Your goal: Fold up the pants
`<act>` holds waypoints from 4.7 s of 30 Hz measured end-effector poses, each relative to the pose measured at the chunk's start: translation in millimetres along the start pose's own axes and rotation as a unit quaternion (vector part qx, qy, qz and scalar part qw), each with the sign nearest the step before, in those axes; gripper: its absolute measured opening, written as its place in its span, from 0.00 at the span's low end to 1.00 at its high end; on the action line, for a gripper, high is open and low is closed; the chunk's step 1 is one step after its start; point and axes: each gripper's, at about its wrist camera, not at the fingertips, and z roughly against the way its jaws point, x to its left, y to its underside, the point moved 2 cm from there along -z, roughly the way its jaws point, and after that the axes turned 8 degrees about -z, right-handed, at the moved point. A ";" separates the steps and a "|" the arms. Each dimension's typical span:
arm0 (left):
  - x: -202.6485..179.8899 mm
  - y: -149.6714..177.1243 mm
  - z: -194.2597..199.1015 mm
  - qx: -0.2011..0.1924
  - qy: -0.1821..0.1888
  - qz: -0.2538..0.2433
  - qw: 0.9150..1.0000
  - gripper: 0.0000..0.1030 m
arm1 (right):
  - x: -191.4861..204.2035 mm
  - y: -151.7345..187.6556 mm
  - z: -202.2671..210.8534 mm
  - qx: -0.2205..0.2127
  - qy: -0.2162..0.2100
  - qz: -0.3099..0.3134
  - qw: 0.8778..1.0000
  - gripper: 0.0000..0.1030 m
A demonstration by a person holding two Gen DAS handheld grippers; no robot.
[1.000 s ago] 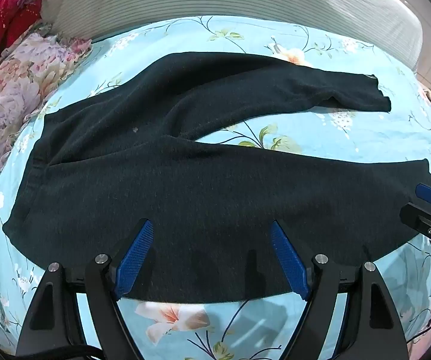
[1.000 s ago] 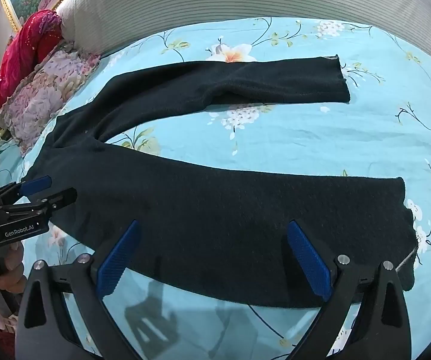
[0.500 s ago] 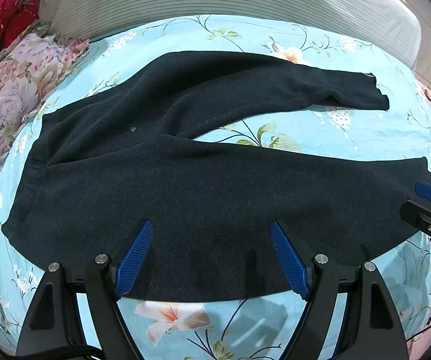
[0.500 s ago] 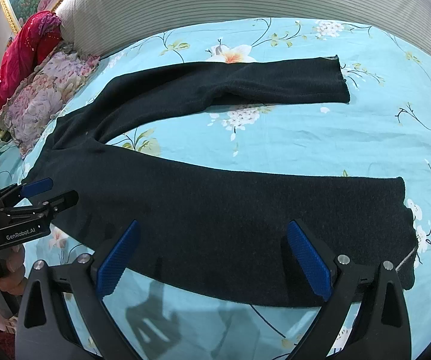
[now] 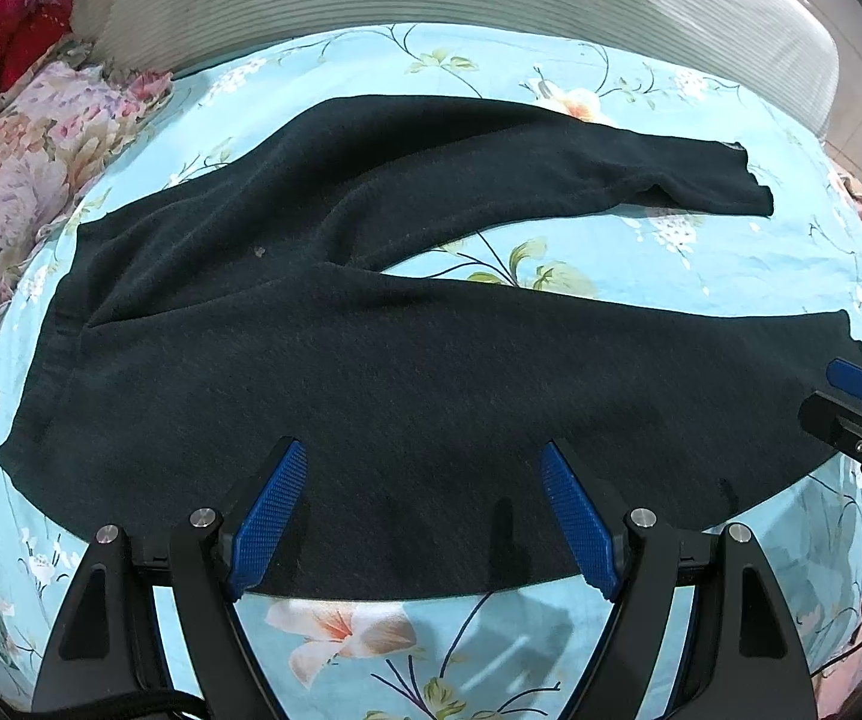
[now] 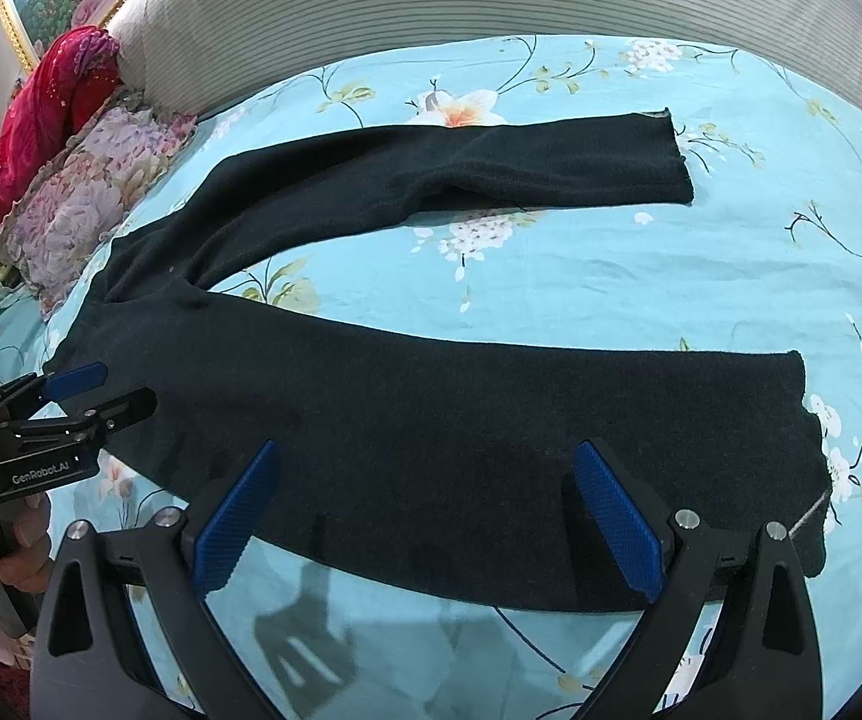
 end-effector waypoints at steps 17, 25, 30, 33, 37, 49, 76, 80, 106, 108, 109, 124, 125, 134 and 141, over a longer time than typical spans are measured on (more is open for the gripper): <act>-2.8 -19.7 -11.2 0.012 0.013 -0.027 0.999 0.79 | -16.7 -12.8 -3.6 -0.005 -0.014 -0.035 0.999 0.95; -1.0 -50.3 -19.4 0.012 0.025 -0.046 0.999 0.79 | -32.6 -39.2 -6.9 0.003 0.002 -0.058 0.998 0.95; -0.3 -80.8 -26.8 0.006 0.036 -0.059 0.998 0.79 | -42.3 -65.8 -10.4 -0.008 0.013 -0.058 0.998 0.95; 1.6 -102.4 -32.2 0.001 0.040 -0.072 0.997 0.79 | -51.1 -89.4 -13.4 -0.024 0.018 -0.061 0.998 0.95; 8.6 -138.1 -43.5 0.006 0.066 -0.077 0.995 0.79 | -65.5 -120.4 -22.5 -0.033 0.022 -0.071 0.997 0.95; 15.5 -241.0 -98.7 0.022 0.071 -0.151 0.986 0.79 | -135.7 -203.7 -69.0 -0.024 0.042 -0.131 0.990 0.95; 2.7 -224.7 -97.7 0.053 0.152 -0.207 0.965 0.05 | -144.0 -211.3 -35.7 -0.046 -0.097 -0.062 0.992 0.08; -1.3 -195.8 -70.2 0.045 0.171 -0.191 0.965 0.05 | -146.9 -195.4 -13.8 -0.039 -0.102 -0.031 0.994 0.08; -51.4 -35.5 -4.1 0.060 0.207 -0.201 0.956 0.05 | -135.5 -10.7 55.0 0.036 -0.057 0.069 0.995 0.07; -54.7 -29.3 -5.8 0.064 0.208 -0.209 0.953 0.05 | -135.6 -4.2 53.8 0.043 -0.053 0.074 0.995 0.07; -55.5 -26.6 -7.4 0.066 0.208 -0.212 0.952 0.05 | -135.8 -1.6 53.3 0.047 -0.051 0.076 0.995 0.07; -35.0 0.2 -8.9 0.098 0.200 -0.156 0.962 0.41 | -146.7 4.9 69.6 0.048 0.012 0.029 0.998 0.42; -30.5 -0.1 -5.5 0.097 0.198 -0.146 0.964 0.43 | -144.7 2.6 73.8 0.039 0.015 0.025 0.999 0.42; 24.5 -24.3 6.9 0.096 0.136 -0.038 0.985 0.70 | -67.9 -11.0 52.4 0.030 -0.080 0.031 0.996 0.46; 91.1 -41.9 -6.3 0.123 0.092 0.080 0.985 0.72 | 15.4 -7.1 10.5 0.070 -0.154 0.078 0.983 0.46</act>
